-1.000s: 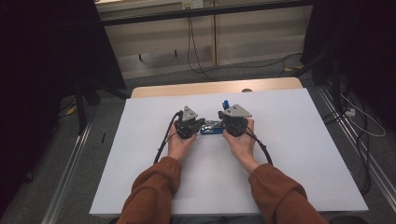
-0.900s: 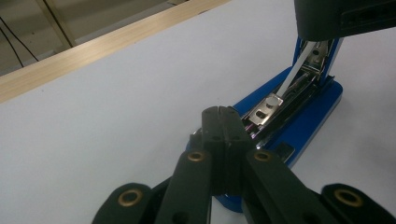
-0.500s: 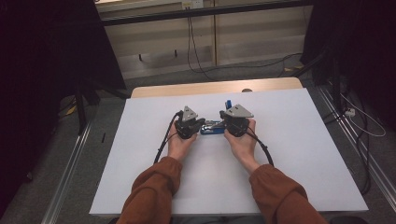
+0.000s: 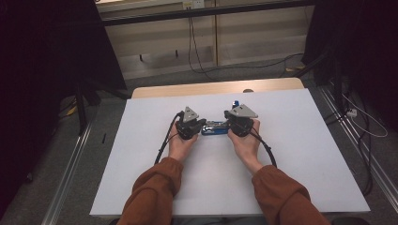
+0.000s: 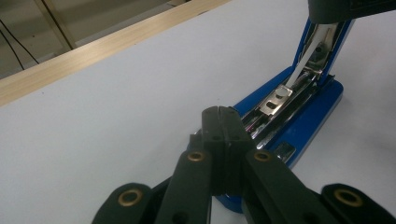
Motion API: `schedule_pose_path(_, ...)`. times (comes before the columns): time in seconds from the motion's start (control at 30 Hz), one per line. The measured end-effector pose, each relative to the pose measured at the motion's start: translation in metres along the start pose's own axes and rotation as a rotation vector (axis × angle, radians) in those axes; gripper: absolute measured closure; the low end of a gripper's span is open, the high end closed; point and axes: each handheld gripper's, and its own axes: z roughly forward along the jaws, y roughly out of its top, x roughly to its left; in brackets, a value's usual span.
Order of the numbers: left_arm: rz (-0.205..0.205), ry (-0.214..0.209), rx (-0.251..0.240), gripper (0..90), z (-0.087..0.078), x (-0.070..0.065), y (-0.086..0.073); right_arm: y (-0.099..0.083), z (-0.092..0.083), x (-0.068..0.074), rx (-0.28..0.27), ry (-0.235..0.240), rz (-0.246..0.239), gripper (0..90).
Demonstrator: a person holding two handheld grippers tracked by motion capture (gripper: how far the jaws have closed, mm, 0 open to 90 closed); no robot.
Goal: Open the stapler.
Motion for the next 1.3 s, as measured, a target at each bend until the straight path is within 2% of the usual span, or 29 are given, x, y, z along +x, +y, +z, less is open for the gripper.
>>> schedule_pose_path(0.3, 0.003, 0.006, 0.003, 90.0, 0.000, -0.001, 0.000, -0.001, -0.001, -0.003, -0.002, 0.002, 0.008, 90.0)
schedule_pose_path(0.47, 0.017, 0.014, 0.001, 90.0, 0.001, -0.001, 0.000, -0.007, -0.006, -0.020, -0.002, -0.038, 0.036, 90.0)
schedule_pose_path(0.53, 0.009, 0.008, -0.002, 90.0, 0.001, 0.000, 0.000, -0.008, -0.008, -0.028, -0.003, -0.042, 0.059, 90.0)
schedule_pose_path(0.67, 0.010, 0.012, 0.000, 90.0, 0.001, -0.001, 0.000, -0.006, -0.015, -0.035, -0.015, -0.050, 0.048, 90.0)
schedule_pose_path(0.87, 0.015, 0.010, 0.000, 90.0, 0.001, 0.000, 0.000, -0.013, -0.014, -0.044, 0.000, -0.061, 0.065, 90.0)
schedule_pose_path(1.3, 0.018, 0.012, -0.003, 90.0, 0.001, -0.001, -0.001, -0.021, -0.015, -0.054, 0.036, -0.068, 0.048, 90.0)
